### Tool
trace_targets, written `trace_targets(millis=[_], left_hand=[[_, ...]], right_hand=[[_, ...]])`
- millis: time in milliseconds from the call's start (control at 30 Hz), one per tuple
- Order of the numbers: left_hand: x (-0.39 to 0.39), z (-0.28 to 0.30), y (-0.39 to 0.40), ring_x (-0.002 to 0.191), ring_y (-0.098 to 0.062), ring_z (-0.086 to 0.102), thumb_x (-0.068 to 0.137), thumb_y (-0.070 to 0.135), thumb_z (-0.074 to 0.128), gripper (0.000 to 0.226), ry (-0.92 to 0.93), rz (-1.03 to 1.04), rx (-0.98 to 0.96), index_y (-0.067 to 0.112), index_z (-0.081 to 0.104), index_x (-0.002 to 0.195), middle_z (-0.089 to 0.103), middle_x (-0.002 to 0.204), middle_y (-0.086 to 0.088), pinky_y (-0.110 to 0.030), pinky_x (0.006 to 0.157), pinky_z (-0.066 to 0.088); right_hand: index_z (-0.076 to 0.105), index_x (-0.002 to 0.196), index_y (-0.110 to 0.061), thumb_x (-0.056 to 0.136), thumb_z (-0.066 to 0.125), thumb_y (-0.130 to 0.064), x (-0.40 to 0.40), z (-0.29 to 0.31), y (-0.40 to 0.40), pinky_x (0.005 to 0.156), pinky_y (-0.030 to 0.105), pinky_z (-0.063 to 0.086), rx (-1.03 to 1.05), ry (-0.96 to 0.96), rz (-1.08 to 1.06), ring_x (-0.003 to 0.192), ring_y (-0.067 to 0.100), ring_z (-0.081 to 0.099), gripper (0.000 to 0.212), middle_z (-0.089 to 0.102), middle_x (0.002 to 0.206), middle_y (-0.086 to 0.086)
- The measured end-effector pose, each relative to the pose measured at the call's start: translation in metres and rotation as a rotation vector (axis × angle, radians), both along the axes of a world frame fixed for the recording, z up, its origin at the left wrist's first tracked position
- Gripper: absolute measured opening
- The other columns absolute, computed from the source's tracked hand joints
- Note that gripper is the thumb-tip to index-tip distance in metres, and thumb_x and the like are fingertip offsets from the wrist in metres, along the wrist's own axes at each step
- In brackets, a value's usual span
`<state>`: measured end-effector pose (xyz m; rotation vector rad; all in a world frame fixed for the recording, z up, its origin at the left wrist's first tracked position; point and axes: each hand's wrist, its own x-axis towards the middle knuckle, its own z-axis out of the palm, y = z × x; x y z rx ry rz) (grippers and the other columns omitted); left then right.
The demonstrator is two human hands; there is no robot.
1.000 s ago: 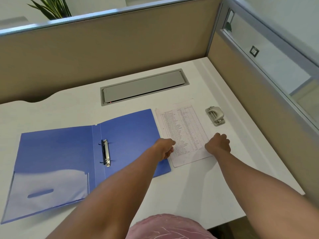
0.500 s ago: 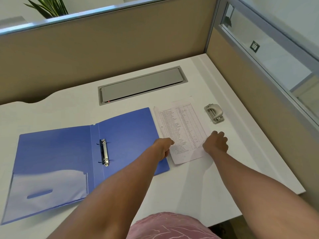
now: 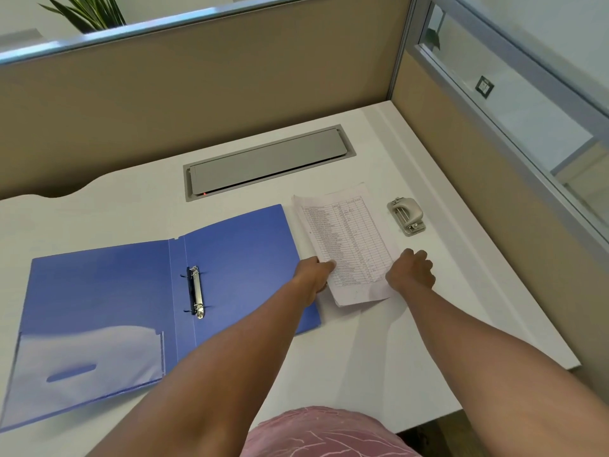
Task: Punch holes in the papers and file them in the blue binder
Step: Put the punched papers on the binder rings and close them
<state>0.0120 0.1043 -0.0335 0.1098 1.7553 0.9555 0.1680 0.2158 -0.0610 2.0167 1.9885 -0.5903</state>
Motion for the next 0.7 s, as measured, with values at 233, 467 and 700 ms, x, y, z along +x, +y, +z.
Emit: trace_targets(millis=[233,467,700], left_hand=[[0.005,-0.001,0.001,0.098,-0.021,0.068,0.097,0.014,0.062,0.031,-0.041,-0.003,0.067,0.011,0.060,0.127,0.068,0.121,-0.005,-0.032,0.081,0.057],[0.006,-0.001,0.000,0.108,-0.021,0.065,0.096,0.012,0.062,0.036,0.068,-0.088,0.132,0.015,0.059,0.132,0.067,0.124,-0.001,-0.036,0.091,0.055],[-0.004,0.008,0.002,0.109,-0.020,0.065,0.095,0.011,0.060,0.036,0.153,-0.137,0.220,0.014,0.060,0.131,0.069,0.121,-0.001,-0.030,0.089,0.053]], right_hand=[[0.045,0.130,-0.009,0.087,0.062,-0.018,0.000,0.001,0.001,0.094,0.043,0.045,-0.023,0.003,-0.011,0.124,0.031,0.043,0.048,0.039,0.134,0.013],[0.046,0.128,-0.008,0.084,0.063,-0.016,-0.001,0.002,0.005,0.094,0.043,0.047,-0.079,0.048,-0.074,0.124,0.032,0.041,0.048,0.038,0.134,0.013],[0.049,0.128,-0.008,0.086,0.062,-0.034,-0.001,0.009,0.009,0.089,0.042,0.045,-0.055,0.163,-0.108,0.123,0.033,0.045,0.051,0.045,0.131,0.014]])
